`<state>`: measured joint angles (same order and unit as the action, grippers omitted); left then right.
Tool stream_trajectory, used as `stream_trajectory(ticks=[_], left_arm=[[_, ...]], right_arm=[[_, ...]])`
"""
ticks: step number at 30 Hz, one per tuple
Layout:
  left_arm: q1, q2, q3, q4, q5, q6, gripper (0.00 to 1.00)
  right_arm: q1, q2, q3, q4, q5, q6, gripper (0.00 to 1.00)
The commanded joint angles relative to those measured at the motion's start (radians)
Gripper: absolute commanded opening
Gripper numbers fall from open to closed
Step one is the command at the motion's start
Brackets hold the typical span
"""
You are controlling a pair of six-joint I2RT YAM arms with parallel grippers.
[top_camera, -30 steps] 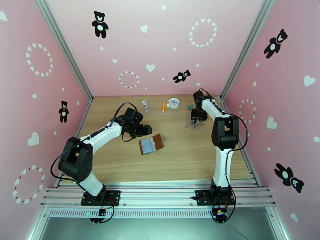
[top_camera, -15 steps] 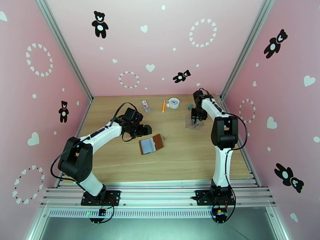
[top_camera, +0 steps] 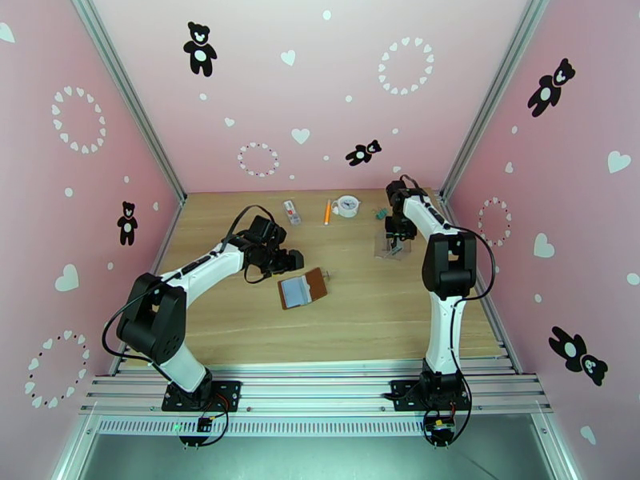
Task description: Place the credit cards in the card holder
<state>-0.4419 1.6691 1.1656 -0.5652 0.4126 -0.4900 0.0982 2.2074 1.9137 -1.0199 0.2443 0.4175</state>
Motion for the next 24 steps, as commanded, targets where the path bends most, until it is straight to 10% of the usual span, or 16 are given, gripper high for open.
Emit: stream_trajectory(ticks=[1, 24], left_arm=[[-0.008, 0.017, 0.012, -0.005, 0.018, 0.007, 0.79], [-0.008, 0.009, 0.003, 0.001, 0.019, 0.005, 0.8]], right_arm=[[-0.003, -0.026, 0.02, -0.04, 0.039, 0.015, 0.35], [-0.009, -0.031, 0.023, -0.085, 0.071, 0.034, 0.47]])
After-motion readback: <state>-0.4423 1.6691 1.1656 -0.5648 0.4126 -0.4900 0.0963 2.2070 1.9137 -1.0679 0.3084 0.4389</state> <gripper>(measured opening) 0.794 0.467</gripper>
